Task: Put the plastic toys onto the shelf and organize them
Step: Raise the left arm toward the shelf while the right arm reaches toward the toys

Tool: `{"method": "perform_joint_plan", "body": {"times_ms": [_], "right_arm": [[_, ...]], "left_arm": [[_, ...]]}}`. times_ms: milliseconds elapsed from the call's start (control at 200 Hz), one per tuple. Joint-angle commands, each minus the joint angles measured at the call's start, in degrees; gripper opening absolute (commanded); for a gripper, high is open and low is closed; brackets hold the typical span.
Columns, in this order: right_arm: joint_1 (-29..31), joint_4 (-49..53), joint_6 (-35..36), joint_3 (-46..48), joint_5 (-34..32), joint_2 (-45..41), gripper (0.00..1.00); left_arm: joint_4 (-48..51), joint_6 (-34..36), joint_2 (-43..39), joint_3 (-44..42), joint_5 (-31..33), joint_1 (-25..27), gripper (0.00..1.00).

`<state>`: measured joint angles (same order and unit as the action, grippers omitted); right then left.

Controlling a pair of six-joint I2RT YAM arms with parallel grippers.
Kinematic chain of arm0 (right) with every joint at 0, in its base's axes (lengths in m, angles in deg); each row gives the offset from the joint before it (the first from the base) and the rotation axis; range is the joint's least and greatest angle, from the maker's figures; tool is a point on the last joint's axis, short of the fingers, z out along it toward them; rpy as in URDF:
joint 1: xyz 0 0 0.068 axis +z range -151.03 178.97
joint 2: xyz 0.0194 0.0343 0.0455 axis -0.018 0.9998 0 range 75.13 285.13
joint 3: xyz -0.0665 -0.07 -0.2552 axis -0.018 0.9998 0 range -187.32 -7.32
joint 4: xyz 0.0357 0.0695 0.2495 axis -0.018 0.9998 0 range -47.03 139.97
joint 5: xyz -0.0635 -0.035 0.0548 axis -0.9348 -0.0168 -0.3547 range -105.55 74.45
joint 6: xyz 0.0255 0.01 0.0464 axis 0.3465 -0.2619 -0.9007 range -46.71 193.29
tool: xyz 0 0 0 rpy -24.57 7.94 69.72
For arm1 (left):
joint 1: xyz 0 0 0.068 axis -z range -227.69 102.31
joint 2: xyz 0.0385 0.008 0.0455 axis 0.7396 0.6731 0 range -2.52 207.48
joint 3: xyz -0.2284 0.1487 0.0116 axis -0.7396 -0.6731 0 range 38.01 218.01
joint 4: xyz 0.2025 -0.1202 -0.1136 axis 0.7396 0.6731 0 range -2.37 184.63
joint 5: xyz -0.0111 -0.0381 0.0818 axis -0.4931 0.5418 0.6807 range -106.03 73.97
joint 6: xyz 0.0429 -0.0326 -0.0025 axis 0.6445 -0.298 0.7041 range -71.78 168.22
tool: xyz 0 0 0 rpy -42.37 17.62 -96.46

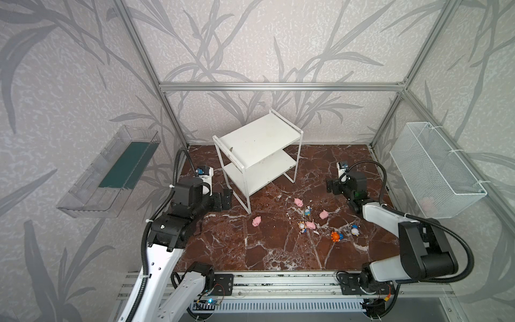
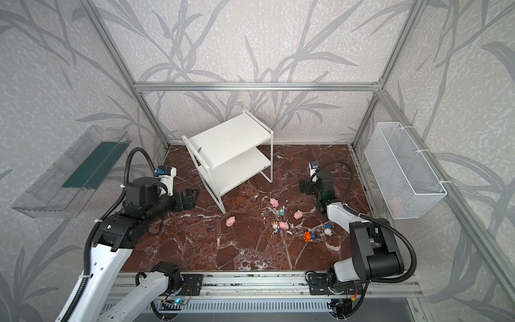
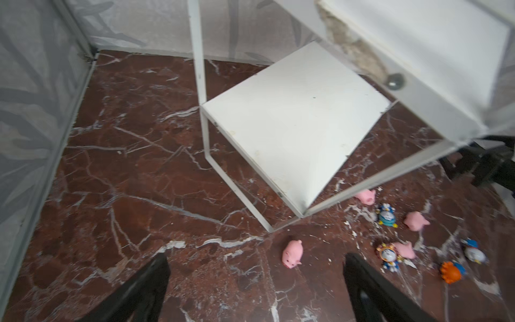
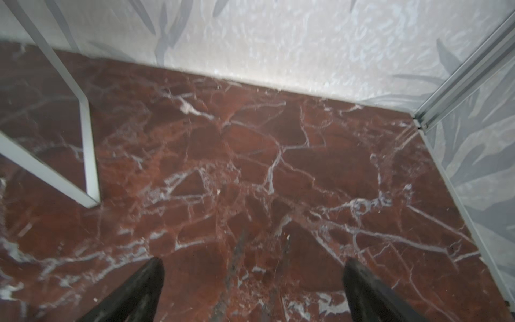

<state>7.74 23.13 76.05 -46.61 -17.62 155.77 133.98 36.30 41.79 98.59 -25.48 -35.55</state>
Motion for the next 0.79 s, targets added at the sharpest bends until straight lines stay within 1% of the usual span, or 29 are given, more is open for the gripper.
{"method": "perform_joint_plan", "body": {"times_ms": [0, 125, 150, 190, 300, 370, 460, 545, 600, 790], "right_arm": [[2.40, 16.65, -4.41, -0.98, 2.84, -3.87, 0.99], [8.23, 25.21, -5.95, -2.58, 2.60, -5.45, 1.00], [9.40, 26.96, -6.27, -3.00, 2.30, -5.36, 0.99], [11.51, 29.69, -6.81, -3.59, 2.15, -5.00, 0.95], [15.21, 33.31, -9.24, -4.33, 1.97, -3.34, 0.87], [17.06, 33.84, -10.32, -4.65, 2.82, -1.83, 0.79], [18.41, 32.75, -11.55, -5.22, 4.33, 0.45, 0.70], [18.94, 31.90, -12.17, -6.58, 6.02, 3.05, 0.62], [19.08, 31.47, -12.06, -7.67, 7.54, 4.80, 0.60], [20.11, 31.14, -8.10, -11.07, 10.27, 10.09, 0.60]], "left_arm": [[1.55, 2.51, -1.36, -0.81, -12.16, 0.57, 0.99], [2.26, 2.73, -2.75, 0.12, -17.83, 1.32, 0.99], [2.43, 2.70, -2.91, 0.31, -19.34, 1.44, 0.99], [2.54, 2.91, -3.32, 0.29, -21.64, 1.60, 0.99], [1.40, 3.09, -5.36, -0.88, -27.06, 2.98, 0.99], [-0.83, 2.99, -6.82, -2.16, -31.13, 4.47, 0.99], [-2.50, 2.40, -7.07, -2.83, -34.67, 6.01, 0.99], [-2.93, 2.53, -6.36, -2.98, -34.95, 7.89, 0.99], [-2.68, 3.08, -5.78, -2.99, -34.47, 9.44, 0.99], [-2.51, 4.21, -3.93, -2.94, -32.73, 14.27, 0.99]]}}
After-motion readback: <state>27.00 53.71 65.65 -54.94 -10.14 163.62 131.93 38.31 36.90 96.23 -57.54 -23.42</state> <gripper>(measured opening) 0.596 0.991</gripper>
